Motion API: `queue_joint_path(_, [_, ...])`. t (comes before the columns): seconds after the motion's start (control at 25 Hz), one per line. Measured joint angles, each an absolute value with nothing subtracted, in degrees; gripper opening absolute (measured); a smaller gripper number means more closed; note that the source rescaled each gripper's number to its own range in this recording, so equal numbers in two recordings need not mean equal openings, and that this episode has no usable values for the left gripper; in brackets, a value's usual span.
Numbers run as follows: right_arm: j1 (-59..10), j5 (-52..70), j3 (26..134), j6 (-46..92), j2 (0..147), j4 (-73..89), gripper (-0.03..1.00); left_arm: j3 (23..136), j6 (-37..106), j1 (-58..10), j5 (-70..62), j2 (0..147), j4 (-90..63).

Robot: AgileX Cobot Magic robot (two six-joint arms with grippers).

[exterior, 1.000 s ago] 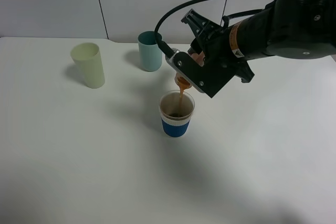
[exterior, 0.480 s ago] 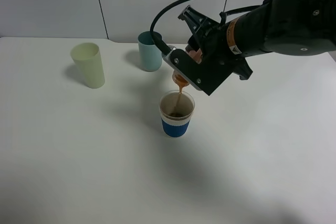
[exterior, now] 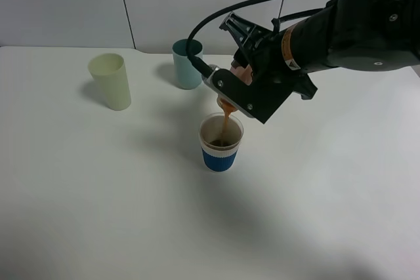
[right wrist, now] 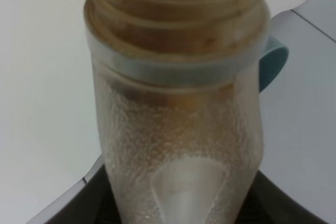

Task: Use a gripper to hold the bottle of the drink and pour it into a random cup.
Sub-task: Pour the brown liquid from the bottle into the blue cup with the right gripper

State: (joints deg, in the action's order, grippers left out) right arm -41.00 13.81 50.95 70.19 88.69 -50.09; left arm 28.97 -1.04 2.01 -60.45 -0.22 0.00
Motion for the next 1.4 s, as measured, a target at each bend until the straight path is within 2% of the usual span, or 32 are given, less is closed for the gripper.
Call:
queue_joint_path(1.04, [-41.28,13.31,54.29,70.25,88.69,-58.0,0.0,28.97,-1.04,2.01,-60.45,-0.22,0.0])
queue_joint_path(1.4, [-41.34,9.62,54.29,70.25,88.69,-59.81,0.0,28.97,-1.04,2.01,-60.45,-0.22,0.0])
